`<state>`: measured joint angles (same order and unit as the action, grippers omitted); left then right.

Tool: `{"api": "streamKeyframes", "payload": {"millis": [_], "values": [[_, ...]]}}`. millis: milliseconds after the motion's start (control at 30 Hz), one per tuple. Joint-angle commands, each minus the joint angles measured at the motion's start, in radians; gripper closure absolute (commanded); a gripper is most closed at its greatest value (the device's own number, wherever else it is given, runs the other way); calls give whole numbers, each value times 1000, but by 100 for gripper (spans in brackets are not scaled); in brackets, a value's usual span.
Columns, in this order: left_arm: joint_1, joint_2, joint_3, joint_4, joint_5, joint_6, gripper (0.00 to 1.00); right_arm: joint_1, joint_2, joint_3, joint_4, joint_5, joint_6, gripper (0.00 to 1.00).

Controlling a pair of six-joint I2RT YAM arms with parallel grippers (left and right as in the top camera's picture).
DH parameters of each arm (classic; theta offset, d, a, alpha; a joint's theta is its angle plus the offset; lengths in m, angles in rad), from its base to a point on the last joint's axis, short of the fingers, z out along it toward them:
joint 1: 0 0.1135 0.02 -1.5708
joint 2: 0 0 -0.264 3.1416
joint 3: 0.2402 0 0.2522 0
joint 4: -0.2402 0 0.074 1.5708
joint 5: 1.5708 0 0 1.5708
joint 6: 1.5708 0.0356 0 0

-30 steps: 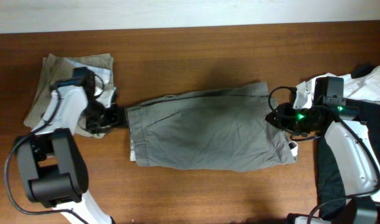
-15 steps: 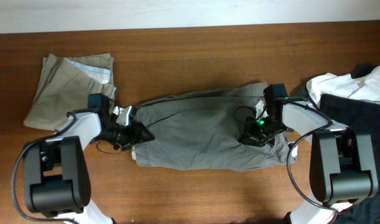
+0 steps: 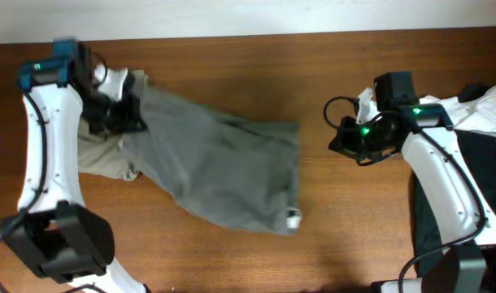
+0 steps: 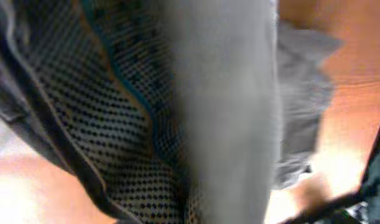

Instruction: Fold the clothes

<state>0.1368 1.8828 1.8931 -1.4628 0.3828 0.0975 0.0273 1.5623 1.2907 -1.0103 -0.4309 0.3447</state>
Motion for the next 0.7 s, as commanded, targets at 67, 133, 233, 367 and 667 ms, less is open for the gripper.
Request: {"api": "streamKeyframes", "payload": {"millis": [67,133,233,367,667], "values": [[-225,3,25,11,-74,-42,99,-2,-3,11,-16,24,5,90],[-324,36,-7,54,-96,-89,99,-3,-3,11,-16,24,5,90],[-453,135,-35,82,-144,-233,97,-2,-3,11,-23,26,5,90],[-569,247,-43,99,-77,-333,96,-2,-3,11,-35,55,5,90],[-677,269,89,-61,-96,-296,58,1,-3,10,-45,72,-32,85]]}}
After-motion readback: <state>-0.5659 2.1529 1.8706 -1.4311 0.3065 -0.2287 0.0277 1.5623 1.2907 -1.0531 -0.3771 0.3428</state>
